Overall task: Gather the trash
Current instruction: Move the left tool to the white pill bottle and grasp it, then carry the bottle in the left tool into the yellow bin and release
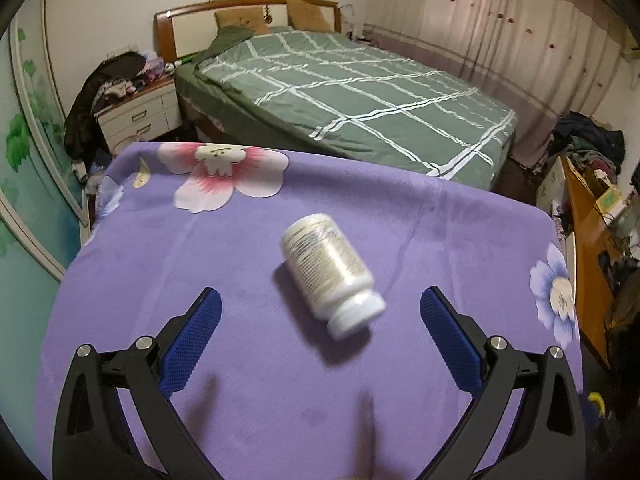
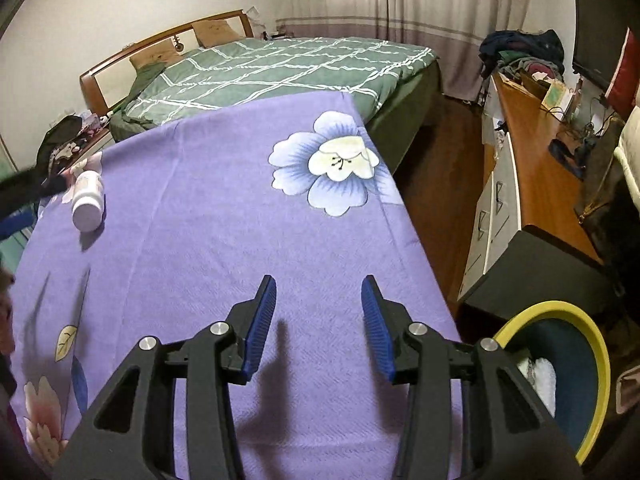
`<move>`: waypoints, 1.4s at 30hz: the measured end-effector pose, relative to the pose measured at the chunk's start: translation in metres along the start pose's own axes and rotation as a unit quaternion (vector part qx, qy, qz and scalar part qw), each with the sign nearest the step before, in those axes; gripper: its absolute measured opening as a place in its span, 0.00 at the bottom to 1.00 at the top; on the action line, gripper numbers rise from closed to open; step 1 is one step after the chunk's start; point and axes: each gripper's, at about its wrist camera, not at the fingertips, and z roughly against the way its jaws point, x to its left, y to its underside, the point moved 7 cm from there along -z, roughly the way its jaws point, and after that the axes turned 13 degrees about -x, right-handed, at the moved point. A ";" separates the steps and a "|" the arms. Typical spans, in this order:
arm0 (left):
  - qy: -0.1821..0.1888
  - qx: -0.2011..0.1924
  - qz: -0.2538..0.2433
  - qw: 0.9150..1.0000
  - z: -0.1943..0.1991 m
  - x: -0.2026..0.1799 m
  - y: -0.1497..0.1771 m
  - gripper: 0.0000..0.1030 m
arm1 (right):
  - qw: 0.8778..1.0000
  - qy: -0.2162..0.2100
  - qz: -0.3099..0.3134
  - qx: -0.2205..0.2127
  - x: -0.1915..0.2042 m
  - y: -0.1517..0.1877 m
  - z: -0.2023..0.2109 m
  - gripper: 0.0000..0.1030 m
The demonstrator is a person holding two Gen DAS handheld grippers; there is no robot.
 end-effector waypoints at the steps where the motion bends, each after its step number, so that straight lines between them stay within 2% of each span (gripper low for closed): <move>1: -0.008 0.001 0.002 1.000 -0.007 -0.001 -0.002 0.95 | 1.000 -0.002 0.000 0.001 0.000 0.001 -0.001 0.42; 3: -0.020 0.009 0.010 1.000 -0.021 -0.002 -0.005 0.95 | 1.000 -0.005 -0.001 0.001 0.000 0.002 -0.001 0.42; 9: -0.025 0.039 0.030 0.998 -0.051 0.002 0.002 0.92 | 1.000 -0.014 -0.005 0.006 0.000 0.006 -0.004 0.44; 12: -0.022 0.050 0.036 0.998 -0.063 0.003 0.003 0.83 | 1.000 -0.018 -0.007 0.008 0.000 0.007 -0.006 0.44; 17: -0.015 0.062 0.032 0.997 -0.078 0.002 0.006 0.61 | 1.000 -0.018 -0.008 0.008 -0.001 0.007 -0.006 0.44; 21: -0.008 0.058 0.013 0.998 -0.078 -0.003 0.007 0.54 | 1.000 -0.016 -0.007 0.007 -0.002 0.007 -0.007 0.44; 27: 0.000 0.040 -0.016 0.999 -0.058 -0.014 0.008 0.50 | 1.000 -0.011 -0.002 0.006 -0.003 0.008 -0.008 0.44; 33: 0.019 0.022 -0.041 0.999 -0.019 -0.028 0.017 0.48 | 1.000 -0.013 -0.002 0.005 -0.004 0.007 0.003 0.44; 42: 0.058 0.004 -0.063 0.996 0.049 -0.056 0.053 0.46 | 0.999 -0.032 -0.004 -0.020 -0.024 0.019 0.069 0.44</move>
